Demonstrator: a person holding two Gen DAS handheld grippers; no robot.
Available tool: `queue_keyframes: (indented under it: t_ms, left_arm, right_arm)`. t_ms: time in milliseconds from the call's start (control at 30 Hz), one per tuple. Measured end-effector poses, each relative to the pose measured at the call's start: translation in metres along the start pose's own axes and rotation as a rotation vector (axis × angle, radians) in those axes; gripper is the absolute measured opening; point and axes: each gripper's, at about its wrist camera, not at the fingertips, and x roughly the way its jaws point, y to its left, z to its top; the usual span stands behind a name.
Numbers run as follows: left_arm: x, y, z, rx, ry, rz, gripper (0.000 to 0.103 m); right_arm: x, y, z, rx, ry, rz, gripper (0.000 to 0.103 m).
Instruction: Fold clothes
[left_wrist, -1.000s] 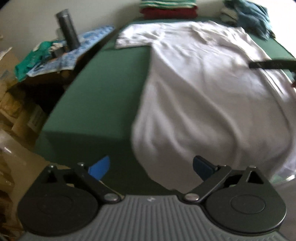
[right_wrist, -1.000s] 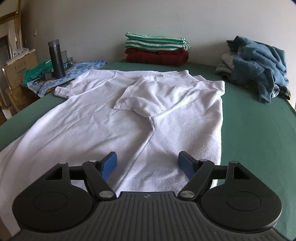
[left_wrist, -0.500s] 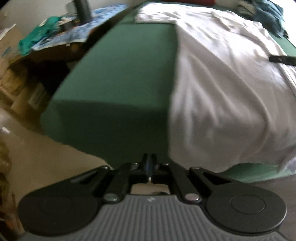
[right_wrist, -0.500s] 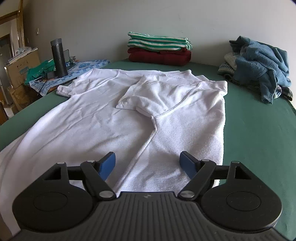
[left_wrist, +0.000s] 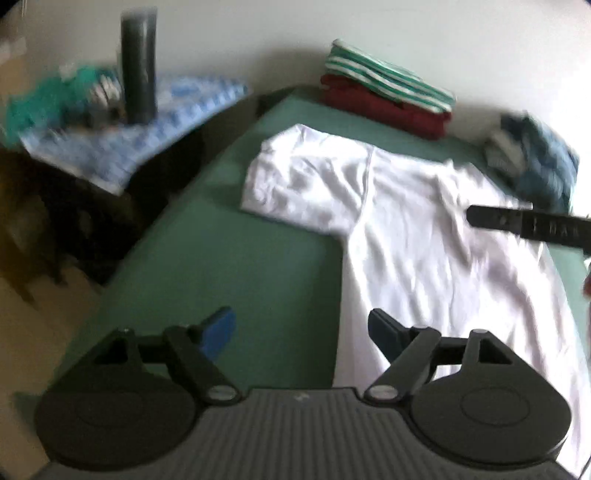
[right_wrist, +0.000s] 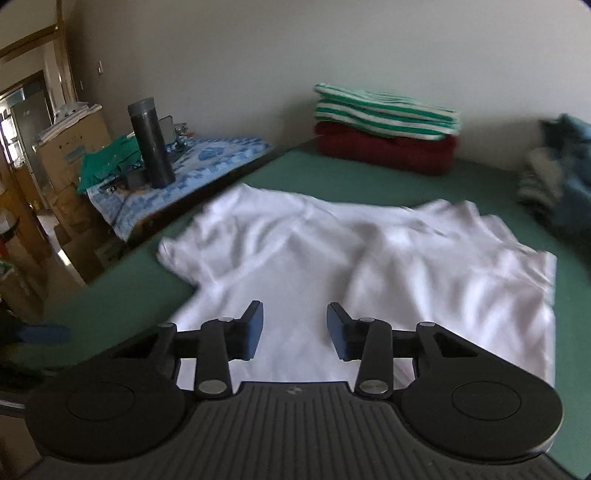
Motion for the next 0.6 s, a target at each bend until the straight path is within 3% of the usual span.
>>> queue_keyframes:
  t_ms: [67, 200, 333, 367, 467, 500, 600]
  left_arm:
    - [0.027, 0.007, 0.026, -0.055, 0.018, -0.023, 0.099]
    - [0.069, 0.011, 0.057, -0.019, 0.003, 0.064, 0.096]
    - [0.093, 0.025, 0.078, 0.035, -0.02, 0.066, 0.094]
    - [0.095, 0.027, 0.081, 0.054, -0.021, 0.049, 0.089]
    - [0.092, 0.028, 0.079, 0.107, -0.039, -0.005, 0.046]
    - [0.091, 0.028, 0.079, 0.125, -0.045, -0.023, 0.036]
    - [0.091, 0.028, 0.077, 0.142, -0.058, -0.033, 0.03]
  right_arm:
    - [0.019, 0.015, 0.029, -0.035, 0.014, -0.016, 0.044]
    - [0.046, 0.033, 0.078, -0.092, 0.035, -0.068, 0.048]
    - [0.073, 0.041, 0.113, -0.072, 0.065, -0.075, 0.055]
    - [0.08, 0.043, 0.121, -0.065, 0.073, -0.075, 0.055]
    - [0.106, 0.047, 0.137, 0.001, 0.101, -0.086, 0.057]
    - [0.115, 0.049, 0.141, 0.026, 0.113, -0.093, 0.057]
    - [0.142, 0.058, 0.145, 0.041, 0.144, -0.128, 0.057]
